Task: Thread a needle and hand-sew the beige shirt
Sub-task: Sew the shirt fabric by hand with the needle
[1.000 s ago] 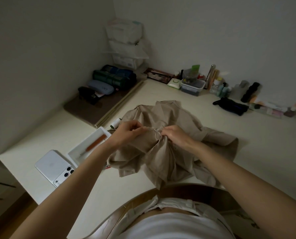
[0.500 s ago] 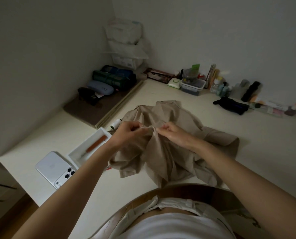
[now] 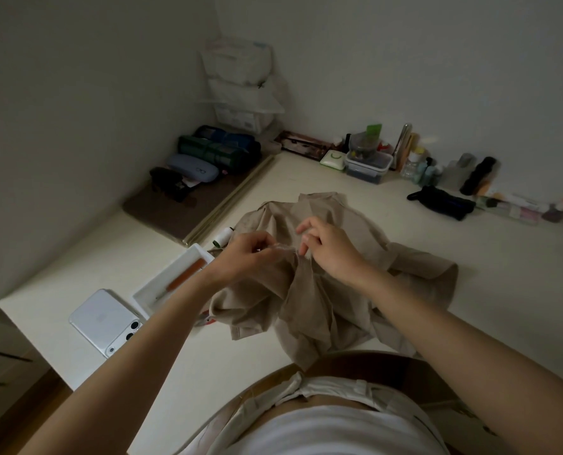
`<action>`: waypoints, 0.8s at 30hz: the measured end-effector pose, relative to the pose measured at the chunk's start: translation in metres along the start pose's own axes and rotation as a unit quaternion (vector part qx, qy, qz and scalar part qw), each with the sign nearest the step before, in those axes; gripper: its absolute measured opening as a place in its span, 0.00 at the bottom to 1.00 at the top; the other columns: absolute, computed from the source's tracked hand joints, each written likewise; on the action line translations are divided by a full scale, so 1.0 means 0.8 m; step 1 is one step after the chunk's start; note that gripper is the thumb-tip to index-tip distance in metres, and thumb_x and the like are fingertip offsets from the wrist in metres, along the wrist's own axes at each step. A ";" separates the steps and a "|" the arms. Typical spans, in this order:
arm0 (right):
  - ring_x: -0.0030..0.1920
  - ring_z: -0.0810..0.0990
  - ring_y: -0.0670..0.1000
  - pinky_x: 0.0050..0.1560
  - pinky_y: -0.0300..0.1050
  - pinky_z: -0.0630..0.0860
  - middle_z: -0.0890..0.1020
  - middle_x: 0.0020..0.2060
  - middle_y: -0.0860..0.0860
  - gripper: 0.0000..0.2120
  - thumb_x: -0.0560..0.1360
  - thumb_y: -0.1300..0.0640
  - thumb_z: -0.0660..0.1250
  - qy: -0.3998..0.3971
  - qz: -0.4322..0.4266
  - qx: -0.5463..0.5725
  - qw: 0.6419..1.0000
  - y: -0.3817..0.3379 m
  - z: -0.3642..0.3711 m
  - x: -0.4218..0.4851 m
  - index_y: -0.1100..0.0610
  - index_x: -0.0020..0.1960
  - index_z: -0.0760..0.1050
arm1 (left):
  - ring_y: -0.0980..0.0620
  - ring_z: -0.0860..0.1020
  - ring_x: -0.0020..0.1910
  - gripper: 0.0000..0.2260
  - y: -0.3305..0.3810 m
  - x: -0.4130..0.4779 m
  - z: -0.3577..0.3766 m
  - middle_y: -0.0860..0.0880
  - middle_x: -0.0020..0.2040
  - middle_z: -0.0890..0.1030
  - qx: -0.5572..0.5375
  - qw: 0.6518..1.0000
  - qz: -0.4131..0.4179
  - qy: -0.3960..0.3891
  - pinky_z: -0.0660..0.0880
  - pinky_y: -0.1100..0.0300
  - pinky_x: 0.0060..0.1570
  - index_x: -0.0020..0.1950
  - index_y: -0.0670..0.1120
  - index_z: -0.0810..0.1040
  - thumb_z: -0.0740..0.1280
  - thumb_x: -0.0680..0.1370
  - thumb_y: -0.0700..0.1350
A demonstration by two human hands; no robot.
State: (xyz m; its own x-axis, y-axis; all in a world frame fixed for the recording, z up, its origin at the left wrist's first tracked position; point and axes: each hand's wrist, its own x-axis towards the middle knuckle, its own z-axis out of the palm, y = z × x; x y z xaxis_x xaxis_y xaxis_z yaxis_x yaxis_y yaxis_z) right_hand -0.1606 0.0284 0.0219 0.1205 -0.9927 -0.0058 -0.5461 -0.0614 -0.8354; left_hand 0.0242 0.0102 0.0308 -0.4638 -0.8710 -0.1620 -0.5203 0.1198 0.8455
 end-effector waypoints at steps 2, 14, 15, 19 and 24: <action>0.40 0.77 0.41 0.41 0.28 0.69 0.80 0.40 0.51 0.07 0.81 0.62 0.57 -0.005 -0.002 -0.006 1.000 0.001 0.002 0.001 0.55 0.50 0.74 | 0.55 0.73 0.38 0.05 0.001 -0.001 -0.002 0.47 0.41 0.76 -0.007 1.000 0.005 -0.001 0.70 0.69 0.36 0.46 0.45 0.76 0.64 0.79 0.44; 0.44 0.77 0.42 0.43 0.29 0.70 0.80 0.43 0.47 0.09 0.78 0.63 0.62 -0.051 0.006 0.007 0.999 0.004 0.002 0.002 0.51 0.45 0.77 | 0.63 0.72 0.35 0.06 -0.012 -0.002 -0.007 0.50 0.41 0.76 -0.029 0.999 0.020 -0.005 0.70 0.71 0.37 0.47 0.44 0.77 0.63 0.80 0.43; 0.44 0.77 0.42 0.43 0.29 0.71 0.79 0.42 0.46 0.10 0.78 0.63 0.62 -0.052 0.006 0.014 0.999 0.004 0.003 0.002 0.50 0.44 0.76 | 0.62 0.73 0.37 0.06 -0.012 -0.002 -0.008 0.49 0.42 0.76 -0.029 0.999 0.018 -0.007 0.71 0.70 0.37 0.47 0.43 0.77 0.62 0.80 0.44; 0.43 0.77 0.41 0.45 0.31 0.71 0.79 0.40 0.44 0.12 0.78 0.64 0.62 -0.047 0.009 0.041 0.998 0.005 0.005 0.002 0.49 0.43 0.76 | 0.56 0.73 0.40 0.07 -0.012 -0.003 -0.008 0.46 0.45 0.77 -0.026 0.999 0.023 -0.016 0.71 0.69 0.38 0.50 0.41 0.77 0.62 0.81 0.44; 0.44 0.78 0.42 0.47 0.32 0.72 0.80 0.42 0.46 0.10 0.78 0.64 0.61 -0.060 0.016 0.068 0.996 0.005 0.004 0.001 0.51 0.45 0.77 | 0.56 0.73 0.40 0.09 -0.012 -0.003 -0.007 0.44 0.45 0.77 -0.013 0.999 0.028 -0.024 0.71 0.66 0.40 0.51 0.40 0.76 0.61 0.81 0.44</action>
State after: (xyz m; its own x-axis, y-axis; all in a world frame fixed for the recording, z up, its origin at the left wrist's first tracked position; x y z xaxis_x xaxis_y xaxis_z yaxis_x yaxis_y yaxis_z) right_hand -0.1597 0.0277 0.0168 0.2077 -0.9737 -0.0933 -0.4355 -0.0067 -0.9001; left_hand 0.0342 0.0084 0.0259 -0.5258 -0.8394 -0.1375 -0.4735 0.1546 0.8671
